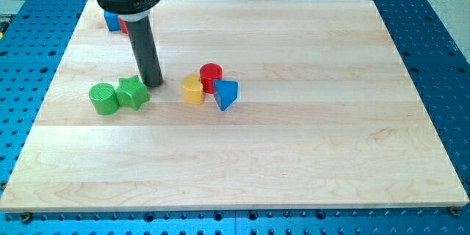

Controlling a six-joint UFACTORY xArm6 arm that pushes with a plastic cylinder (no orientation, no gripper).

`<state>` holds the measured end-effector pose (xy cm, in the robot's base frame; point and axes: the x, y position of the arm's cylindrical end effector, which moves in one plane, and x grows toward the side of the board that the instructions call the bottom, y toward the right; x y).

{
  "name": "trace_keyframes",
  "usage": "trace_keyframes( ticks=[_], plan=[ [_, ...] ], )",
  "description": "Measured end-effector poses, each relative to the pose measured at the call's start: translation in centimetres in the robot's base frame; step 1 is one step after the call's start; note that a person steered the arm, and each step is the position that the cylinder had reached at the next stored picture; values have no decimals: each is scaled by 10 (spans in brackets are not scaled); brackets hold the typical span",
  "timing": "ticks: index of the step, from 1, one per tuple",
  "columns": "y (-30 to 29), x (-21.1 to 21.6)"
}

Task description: Place the heart red circle and triangle parallel to each other

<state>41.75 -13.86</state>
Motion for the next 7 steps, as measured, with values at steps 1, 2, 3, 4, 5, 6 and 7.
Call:
trace_keyframes(
  ticks=[1, 2, 3, 4, 5, 6, 7],
  plan=[
    [-11, 6],
    [2, 12],
    [23, 36],
    [40, 54],
    [72, 17],
    [109, -23],
    [170, -15]
  ],
)
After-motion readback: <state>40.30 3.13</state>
